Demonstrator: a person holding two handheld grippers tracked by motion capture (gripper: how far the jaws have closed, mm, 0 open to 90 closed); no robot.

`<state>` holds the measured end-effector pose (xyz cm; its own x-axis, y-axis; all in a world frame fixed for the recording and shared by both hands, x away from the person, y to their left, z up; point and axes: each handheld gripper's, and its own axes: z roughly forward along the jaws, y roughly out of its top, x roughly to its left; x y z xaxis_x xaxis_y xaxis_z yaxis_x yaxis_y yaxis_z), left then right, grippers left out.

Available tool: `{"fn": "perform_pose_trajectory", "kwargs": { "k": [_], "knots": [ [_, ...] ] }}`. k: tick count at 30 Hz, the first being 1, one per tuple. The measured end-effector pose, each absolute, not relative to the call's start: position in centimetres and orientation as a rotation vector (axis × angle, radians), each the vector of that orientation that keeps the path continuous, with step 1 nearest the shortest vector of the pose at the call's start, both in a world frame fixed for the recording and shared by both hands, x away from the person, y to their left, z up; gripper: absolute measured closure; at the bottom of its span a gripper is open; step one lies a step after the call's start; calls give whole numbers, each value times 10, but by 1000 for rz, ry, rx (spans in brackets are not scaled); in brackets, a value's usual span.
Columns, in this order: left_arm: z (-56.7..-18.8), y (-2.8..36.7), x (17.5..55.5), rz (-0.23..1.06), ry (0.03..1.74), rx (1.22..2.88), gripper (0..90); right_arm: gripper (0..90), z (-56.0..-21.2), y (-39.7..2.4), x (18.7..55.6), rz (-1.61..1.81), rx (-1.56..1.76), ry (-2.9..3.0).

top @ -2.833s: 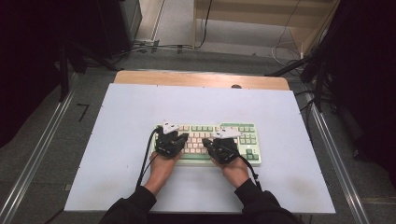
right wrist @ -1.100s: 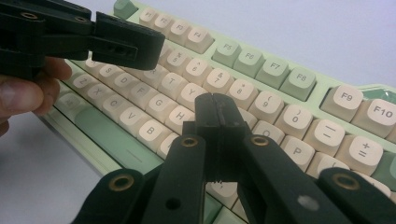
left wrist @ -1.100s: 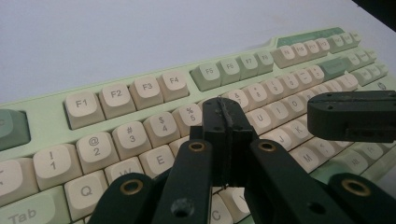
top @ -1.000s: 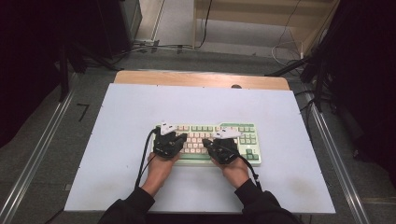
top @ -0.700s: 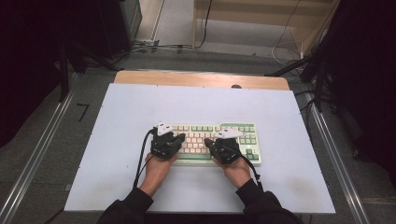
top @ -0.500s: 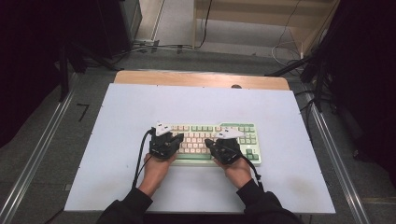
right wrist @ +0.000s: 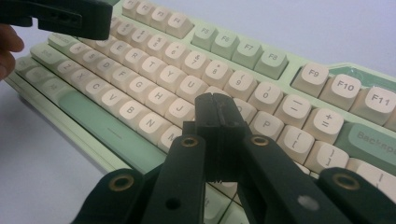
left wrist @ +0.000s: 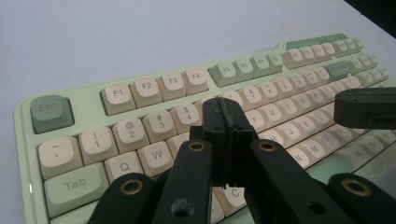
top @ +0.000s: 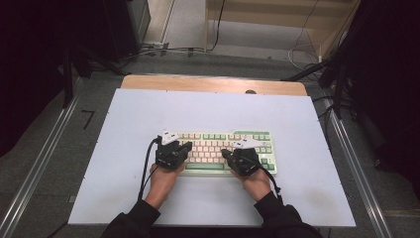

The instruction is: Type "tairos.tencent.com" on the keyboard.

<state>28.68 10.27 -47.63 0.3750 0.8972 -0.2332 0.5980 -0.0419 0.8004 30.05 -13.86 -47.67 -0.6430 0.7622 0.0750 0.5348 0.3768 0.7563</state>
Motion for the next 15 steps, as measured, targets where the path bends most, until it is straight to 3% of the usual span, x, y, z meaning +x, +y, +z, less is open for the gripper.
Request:
{"fn": "perform_pose_trajectory", "kwargs": {
  "k": [15],
  "knots": [
    [-475,112,285,430,1336,1728,900,873,-481,-148,298,1094,1162,2361]
  ]
}}
